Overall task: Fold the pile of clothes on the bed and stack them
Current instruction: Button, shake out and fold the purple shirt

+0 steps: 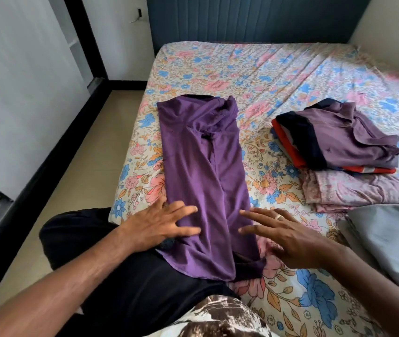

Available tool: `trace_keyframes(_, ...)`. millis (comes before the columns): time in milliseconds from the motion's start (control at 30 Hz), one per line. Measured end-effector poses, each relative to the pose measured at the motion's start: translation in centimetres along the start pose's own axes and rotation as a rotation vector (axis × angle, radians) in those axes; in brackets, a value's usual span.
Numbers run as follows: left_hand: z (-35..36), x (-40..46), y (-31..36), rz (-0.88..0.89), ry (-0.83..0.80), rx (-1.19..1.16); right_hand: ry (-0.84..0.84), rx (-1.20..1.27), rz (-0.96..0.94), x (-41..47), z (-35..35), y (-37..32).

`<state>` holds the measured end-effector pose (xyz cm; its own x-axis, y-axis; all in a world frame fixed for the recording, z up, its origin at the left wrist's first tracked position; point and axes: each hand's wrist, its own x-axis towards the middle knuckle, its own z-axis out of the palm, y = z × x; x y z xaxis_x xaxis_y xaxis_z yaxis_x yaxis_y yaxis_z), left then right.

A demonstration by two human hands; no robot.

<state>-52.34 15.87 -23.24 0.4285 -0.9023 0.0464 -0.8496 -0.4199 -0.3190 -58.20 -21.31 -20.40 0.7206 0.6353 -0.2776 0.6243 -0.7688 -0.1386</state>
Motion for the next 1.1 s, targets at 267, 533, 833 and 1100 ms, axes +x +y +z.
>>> trace_keyframes(267, 1.3, 2.3, 1.1, 0.167, -0.07, -0.194, -0.056, -0.029, -0.222, 3.6, 0.9, -0.5)
trace_keyframes(533, -0.4, 6.5, -2.9, -1.283, 0.259, -1.785, 0.509, 1.168, 0.506, 9.8, -2.0, 0.2)
trace_keyframes(833, 1.5, 6.1, -3.0, -1.455, 0.429, -1.759, 0.555, 1.325, 0.813, 12.1, -0.7, 1.4)
trace_keyframes(1100, 2.1, 6.4, -6.2, -0.974, 0.299, -0.917, 0.725, 0.499, 0.635, 11.8, -3.2, 2.6)
